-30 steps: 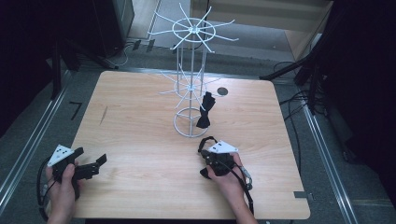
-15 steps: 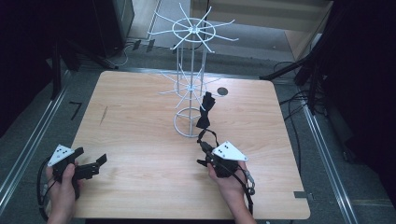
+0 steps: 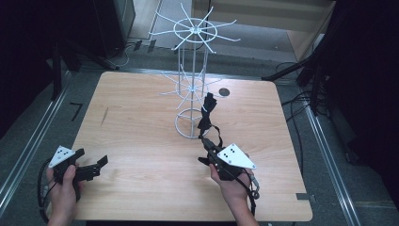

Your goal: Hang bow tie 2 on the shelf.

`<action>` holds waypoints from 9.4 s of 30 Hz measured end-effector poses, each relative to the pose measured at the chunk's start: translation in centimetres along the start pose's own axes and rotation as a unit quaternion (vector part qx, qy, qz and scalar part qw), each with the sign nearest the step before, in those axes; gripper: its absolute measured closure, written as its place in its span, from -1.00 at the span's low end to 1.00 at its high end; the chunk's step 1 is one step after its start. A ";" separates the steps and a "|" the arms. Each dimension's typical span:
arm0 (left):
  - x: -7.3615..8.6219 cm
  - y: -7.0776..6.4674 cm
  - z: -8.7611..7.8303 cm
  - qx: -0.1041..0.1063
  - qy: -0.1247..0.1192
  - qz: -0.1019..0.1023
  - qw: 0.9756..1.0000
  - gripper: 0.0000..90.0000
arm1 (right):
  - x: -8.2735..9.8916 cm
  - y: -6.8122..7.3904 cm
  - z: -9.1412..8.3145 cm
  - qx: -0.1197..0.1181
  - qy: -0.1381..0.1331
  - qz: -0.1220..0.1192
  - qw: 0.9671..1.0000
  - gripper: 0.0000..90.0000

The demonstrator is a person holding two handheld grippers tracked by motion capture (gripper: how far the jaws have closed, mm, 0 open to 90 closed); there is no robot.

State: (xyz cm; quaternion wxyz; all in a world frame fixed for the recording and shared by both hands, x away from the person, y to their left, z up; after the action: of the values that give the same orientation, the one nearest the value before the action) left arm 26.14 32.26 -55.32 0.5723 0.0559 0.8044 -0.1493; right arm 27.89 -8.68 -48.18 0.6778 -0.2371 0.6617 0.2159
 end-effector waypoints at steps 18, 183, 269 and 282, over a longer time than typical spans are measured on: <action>0.0 0.0 0.0 0.000 0.001 0.001 1.000 -1.00 | -2.9 0.7 -0.3 0.001 -0.042 -0.008 0.999 1.00; 0.0 0.0 0.0 -0.001 -0.001 0.003 1.000 -1.00 | 3.8 -10.8 -3.3 0.106 0.012 0.026 0.994 -0.23; 0.0 0.0 0.0 -0.005 -0.001 0.004 1.000 -1.00 | 9.0 -18.8 -19.1 0.206 0.046 0.074 0.975 -0.25; 0.0 0.0 0.0 -0.005 -0.002 0.004 1.000 -1.00 | 9.1 -19.0 -20.0 0.199 0.040 0.078 0.976 -0.33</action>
State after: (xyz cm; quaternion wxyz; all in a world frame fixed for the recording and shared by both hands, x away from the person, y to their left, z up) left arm 26.10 32.24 -55.31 0.5748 0.0560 0.8038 -0.1428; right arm 23.80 -36.06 -56.87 0.6656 -0.0534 0.7342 0.1224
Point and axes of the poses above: each handheld gripper's, and its own axes: z roughly forward along the jaws, x roughly out of its underside, y roughly to its left, the point moved 6 cm from there along z, roughly forward along the jaws, and after that the axes turned 13 degrees about -y, right-handed, at the moved point
